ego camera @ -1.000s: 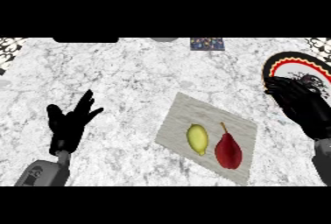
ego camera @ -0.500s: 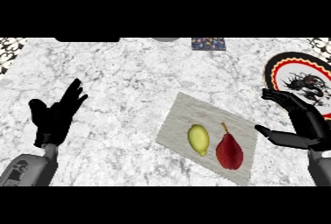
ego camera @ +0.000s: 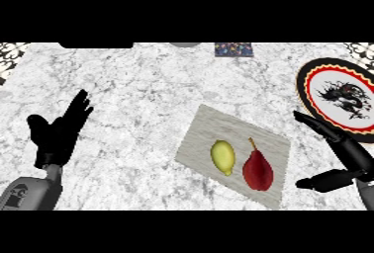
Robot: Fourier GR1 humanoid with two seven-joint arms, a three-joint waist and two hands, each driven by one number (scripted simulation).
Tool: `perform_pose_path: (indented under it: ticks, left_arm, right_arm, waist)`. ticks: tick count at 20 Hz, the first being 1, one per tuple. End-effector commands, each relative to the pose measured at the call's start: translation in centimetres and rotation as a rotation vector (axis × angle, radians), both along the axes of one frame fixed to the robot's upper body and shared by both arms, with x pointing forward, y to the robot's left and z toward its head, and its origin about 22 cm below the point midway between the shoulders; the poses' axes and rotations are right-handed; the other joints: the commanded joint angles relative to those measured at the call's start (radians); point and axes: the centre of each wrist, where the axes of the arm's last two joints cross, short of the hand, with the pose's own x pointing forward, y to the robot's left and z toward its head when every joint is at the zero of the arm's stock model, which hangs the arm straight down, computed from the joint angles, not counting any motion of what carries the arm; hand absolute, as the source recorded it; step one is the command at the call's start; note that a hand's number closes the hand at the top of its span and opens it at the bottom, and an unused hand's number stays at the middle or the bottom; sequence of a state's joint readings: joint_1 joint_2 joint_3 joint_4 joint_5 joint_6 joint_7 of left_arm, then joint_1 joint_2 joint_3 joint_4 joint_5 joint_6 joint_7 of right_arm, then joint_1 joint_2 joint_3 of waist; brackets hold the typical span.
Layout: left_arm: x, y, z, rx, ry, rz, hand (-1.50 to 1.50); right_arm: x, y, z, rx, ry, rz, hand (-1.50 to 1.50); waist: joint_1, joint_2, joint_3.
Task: Pick the pear from the placemat and place it in the plate
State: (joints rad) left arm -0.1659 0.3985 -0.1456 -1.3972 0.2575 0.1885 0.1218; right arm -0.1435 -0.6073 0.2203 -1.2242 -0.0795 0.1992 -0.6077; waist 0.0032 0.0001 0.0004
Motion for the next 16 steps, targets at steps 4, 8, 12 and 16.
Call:
perform_pose_path:
  ticks: [4, 8, 12, 16]
  left_arm:
    - [0.5, 0.3, 0.8, 0.000, 0.006, 0.009, 0.00]
    - [0.3, -0.6, 0.5, 0.013, 0.010, -0.015, 0.00]
    - [1.6, -0.2, 0.9, -0.014, -0.004, 0.012, 0.00]
    - [1.7, 0.1, -0.1, -0.001, -0.009, 0.001, 0.00]
  right_arm:
    - [0.2, 1.9, 3.9, -0.164, 0.006, 0.060, -1.50]
    - [1.1, 1.3, 4.3, -0.288, 0.102, 0.100, -1.50]
    - [1.4, 3.6, 4.9, -0.371, 0.128, 0.135, -1.50]
    - [1.4, 5.6, 6.3, -0.503, 0.105, 0.093, -1.50]
  waist:
    - [-0.008, -0.002, -0.001]
    - [-0.002, -0.001, -0.001]
    - [-0.004, 0.000, -0.001]
    - [-0.006, 0.000, -0.001]
